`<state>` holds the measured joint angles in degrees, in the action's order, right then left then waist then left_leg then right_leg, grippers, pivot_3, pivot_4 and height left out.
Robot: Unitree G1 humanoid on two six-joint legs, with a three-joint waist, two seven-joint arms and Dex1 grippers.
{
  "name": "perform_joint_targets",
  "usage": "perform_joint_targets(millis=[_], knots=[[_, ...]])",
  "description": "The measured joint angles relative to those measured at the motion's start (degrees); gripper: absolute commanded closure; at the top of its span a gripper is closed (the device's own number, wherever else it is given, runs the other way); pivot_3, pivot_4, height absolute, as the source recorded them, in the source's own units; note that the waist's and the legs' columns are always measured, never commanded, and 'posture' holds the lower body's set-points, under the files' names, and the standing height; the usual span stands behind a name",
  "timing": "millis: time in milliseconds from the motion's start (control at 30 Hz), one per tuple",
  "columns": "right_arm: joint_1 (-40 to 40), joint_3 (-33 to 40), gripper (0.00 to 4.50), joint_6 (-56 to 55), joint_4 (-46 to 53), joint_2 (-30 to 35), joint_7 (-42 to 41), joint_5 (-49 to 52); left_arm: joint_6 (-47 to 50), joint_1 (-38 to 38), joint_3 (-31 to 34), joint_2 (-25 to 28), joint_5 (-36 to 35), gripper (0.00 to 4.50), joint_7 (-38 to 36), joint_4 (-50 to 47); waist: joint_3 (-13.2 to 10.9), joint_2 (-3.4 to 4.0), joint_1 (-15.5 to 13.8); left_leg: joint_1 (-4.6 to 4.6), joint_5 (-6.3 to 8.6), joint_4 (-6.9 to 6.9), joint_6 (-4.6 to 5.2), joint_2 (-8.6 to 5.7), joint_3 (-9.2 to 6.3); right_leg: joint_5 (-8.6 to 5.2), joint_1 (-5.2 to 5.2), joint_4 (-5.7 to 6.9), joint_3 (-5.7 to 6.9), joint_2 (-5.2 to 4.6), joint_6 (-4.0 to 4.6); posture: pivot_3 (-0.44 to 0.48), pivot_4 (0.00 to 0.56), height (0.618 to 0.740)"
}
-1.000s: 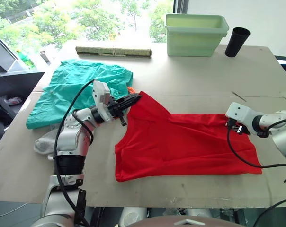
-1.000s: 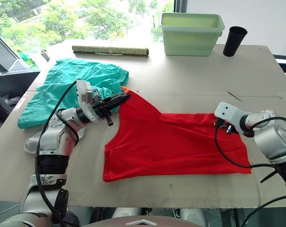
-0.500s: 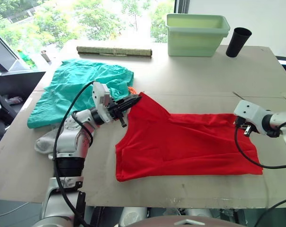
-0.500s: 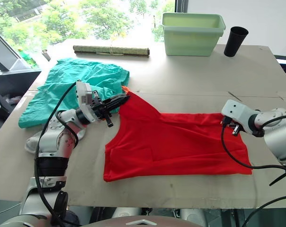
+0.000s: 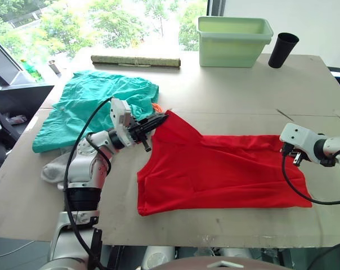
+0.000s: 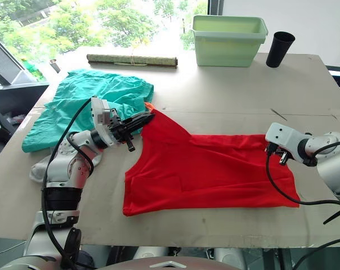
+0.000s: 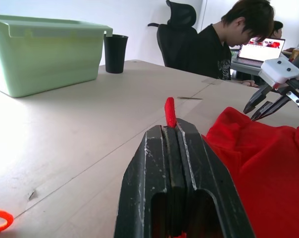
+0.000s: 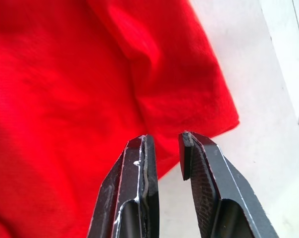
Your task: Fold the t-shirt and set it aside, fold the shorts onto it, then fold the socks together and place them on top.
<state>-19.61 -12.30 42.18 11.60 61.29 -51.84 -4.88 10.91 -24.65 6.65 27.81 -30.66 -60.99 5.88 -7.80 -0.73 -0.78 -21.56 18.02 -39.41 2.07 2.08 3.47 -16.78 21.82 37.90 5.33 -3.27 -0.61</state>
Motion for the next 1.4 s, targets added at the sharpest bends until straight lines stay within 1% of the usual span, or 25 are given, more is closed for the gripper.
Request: perform_joint_targets(millis=[467, 567, 600, 633, 967, 1000, 1033, 1133, 1400], knots=[[-2.6, -1.9, 3.56, -2.0, -4.1, -2.4, -1.6, -1.7, 0.4, 0.3, 0.0, 0.0, 0.0, 4.5, 0.4, -0.8, 0.0, 0.01, 0.0, 0.0, 0.0, -0.01, 0.0, 0.0, 0.0, 0.0, 0.0, 0.0, 0.0, 0.01, 0.0, 0.0, 0.15, 0.74], [-3.2, -2.0, 2.88, -2.6, -5.1, -2.7, -2.0, -1.7, 0.4, 0.3, 0.0, 0.0, 0.0, 4.5, 0.7, -0.9, 0.0, 0.01, 0.0, 0.0, 0.0, 0.0, 0.0, 0.0, 0.0, 0.0, 0.0, 0.0, 0.0, 0.01, 0.0, 0.0, 0.15, 0.74], [-3.5, -2.0, 2.43, -2.8, -5.4, -2.7, -2.0, -1.8, 0.4, 0.3, 0.0, 0.0, 0.0, 4.5, 0.8, -0.9, 0.0, 0.01, 0.0, 0.0, 0.0, -0.01, 0.0, 0.0, 0.01, 0.0, 0.0, 0.0, 0.0, 0.0, 0.0, 0.0, 0.15, 0.74], [-3.8, -2.0, 2.08, -2.9, -5.6, -2.7, -1.9, -2.0, 0.4, 0.3, 0.0, 0.0, 0.0, 4.5, 0.8, -0.9, 0.0, 0.01, 0.0, 0.0, 0.0, -0.01, 0.0, 0.0, 0.01, 0.0, 0.0, 0.0, 0.0, 0.0, 0.0, 0.0, 0.15, 0.74], [-4.0, -2.1, 2.08, -4.1, -5.9, -2.8, -2.6, -2.9, 0.4, 0.6, 0.0, 0.0, 0.0, 4.5, 0.8, -0.9, 0.0, 0.01, 0.0, 0.0, 0.0, -0.01, 0.0, 0.0, 0.01, 0.0, 0.0, 0.0, 0.0, 0.01, 0.0, 0.0, 0.15, 0.74], [-4.0, -2.1, 2.61, -4.1, -6.1, -2.9, -2.7, -3.0, 0.4, 0.6, 0.0, 0.0, 0.0, 4.5, 0.8, -0.9, 0.0, 0.0, 0.0, 0.0, 0.0, -0.01, 0.0, 0.0, 0.01, 0.0, 0.0, 0.0, 0.0, 0.01, 0.0, 0.0, 0.15, 0.74], [-4.0, -2.1, 2.97, -4.2, -6.3, -3.1, -2.8, -3.0, 0.4, 0.6, 0.0, 0.0, 0.0, 4.5, 0.8, -0.9, 0.0, 0.0, 0.0, 0.0, 0.0, -0.01, 0.0, 0.0, 0.01, 0.0, 0.0, 0.0, 0.0, 0.01, 0.0, 0.0, 0.15, 0.74], [-4.0, -2.3, 4.46, -4.6, -7.3, -3.5, -2.9, -3.0, 0.4, 0.6, 0.0, 0.0, 0.0, 4.5, 0.8, -0.9, 0.0, 0.0, 0.0, 0.0, 0.0, -0.02, 0.0, 0.0, 0.01, 0.0, -0.01, 0.01, 0.0, 0.0, 0.0, 0.0, 0.15, 0.74], [-3.6, -2.0, 4.49, -4.0, -7.3, -2.5, -2.9, -3.3, 0.4, 0.6, 0.0, -0.1, 0.0, 4.5, 0.9, -0.9, 0.0, 0.01, -0.1, 0.0, 0.0, -0.02, 0.0, 0.0, 0.0, 0.0, -0.01, 0.01, 0.01, 0.0, 0.0, 0.0, 0.15, 0.74]])
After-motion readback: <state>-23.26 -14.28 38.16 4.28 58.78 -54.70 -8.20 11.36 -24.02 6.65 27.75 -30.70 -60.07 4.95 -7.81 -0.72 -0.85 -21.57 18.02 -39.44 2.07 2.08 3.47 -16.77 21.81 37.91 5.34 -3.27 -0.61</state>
